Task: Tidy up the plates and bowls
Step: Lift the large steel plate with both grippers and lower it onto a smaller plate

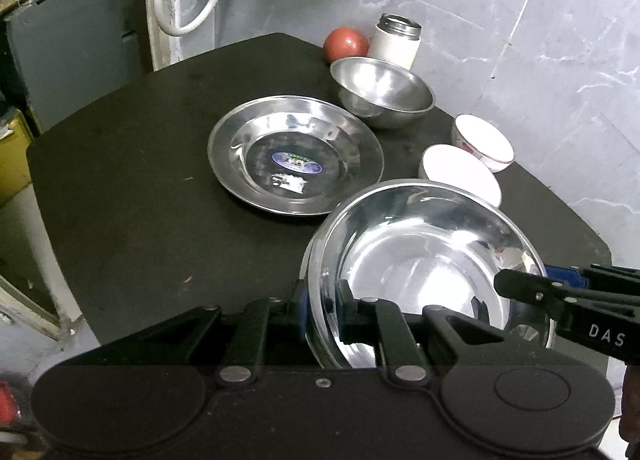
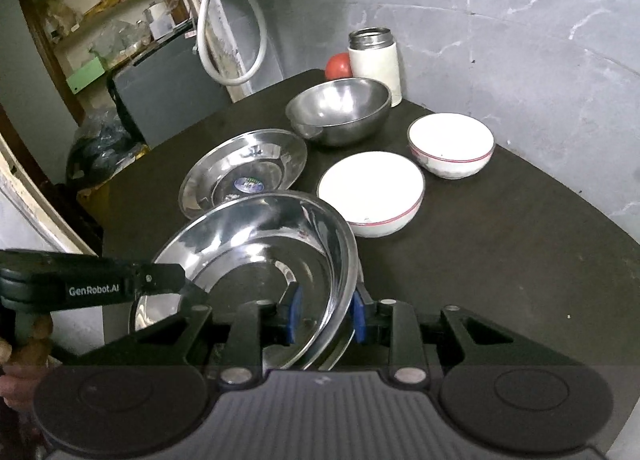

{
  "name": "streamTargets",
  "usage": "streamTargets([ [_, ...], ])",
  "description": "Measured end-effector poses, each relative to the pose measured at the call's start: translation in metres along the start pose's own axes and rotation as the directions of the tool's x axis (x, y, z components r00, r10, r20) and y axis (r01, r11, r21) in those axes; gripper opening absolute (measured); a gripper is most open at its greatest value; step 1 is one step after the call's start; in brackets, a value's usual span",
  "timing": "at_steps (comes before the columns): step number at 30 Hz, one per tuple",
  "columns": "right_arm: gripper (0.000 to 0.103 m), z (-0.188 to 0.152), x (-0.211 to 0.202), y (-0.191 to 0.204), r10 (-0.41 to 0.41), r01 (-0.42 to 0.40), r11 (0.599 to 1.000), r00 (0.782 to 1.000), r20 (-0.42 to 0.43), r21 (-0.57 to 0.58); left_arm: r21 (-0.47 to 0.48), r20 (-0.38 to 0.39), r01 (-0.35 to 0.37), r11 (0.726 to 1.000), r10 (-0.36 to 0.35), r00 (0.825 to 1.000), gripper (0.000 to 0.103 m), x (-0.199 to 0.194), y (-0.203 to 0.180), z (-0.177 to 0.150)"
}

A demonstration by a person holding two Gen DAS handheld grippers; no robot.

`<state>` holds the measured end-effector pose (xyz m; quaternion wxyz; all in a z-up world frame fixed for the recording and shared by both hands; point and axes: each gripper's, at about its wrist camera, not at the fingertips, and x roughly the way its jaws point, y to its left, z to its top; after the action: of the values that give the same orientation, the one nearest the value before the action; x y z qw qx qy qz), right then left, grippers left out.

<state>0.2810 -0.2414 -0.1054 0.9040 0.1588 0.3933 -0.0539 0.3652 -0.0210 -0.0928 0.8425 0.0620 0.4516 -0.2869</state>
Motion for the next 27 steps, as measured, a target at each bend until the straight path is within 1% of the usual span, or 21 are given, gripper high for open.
streamTargets([
  [3, 0.033, 0.0, 0.001, 0.005, 0.005, -0.005, 1.0, 1.0, -0.008, -0.03, -0.013, 0.0, -0.014, 1.0, 0.014, 1.0, 0.015, -0.002, 0.002, 0.001],
  [6, 0.034, -0.001, 0.003, 0.011, 0.002, -0.003, 0.998, 1.0, -0.015, -0.059, -0.014, -0.006, -0.03, 0.999, 0.03, 1.0, 0.016, -0.003, 0.003, 0.001],
  [14, 0.037, 0.0, 0.007, 0.012, -0.008, 0.006, 0.998, 0.999, -0.032, -0.068, -0.006, -0.024, -0.04, 0.999, 0.04, 0.999, 0.018, 0.002, 0.0, 0.002],
  [20, 0.041, -0.001, 0.007, 0.012, -0.016, 0.014, 0.997, 0.999, -0.027, -0.073, 0.005, -0.033, -0.042, 0.999, 0.042, 0.999, 0.018, 0.008, -0.003, 0.003],
  [27, 0.044, 0.001, 0.011, 0.022, -0.051, 0.046, 0.988, 0.998, -0.028, -0.151, -0.002, -0.053, -0.053, 0.999, 0.053, 0.997, 0.018, 0.014, -0.001, 0.002],
])
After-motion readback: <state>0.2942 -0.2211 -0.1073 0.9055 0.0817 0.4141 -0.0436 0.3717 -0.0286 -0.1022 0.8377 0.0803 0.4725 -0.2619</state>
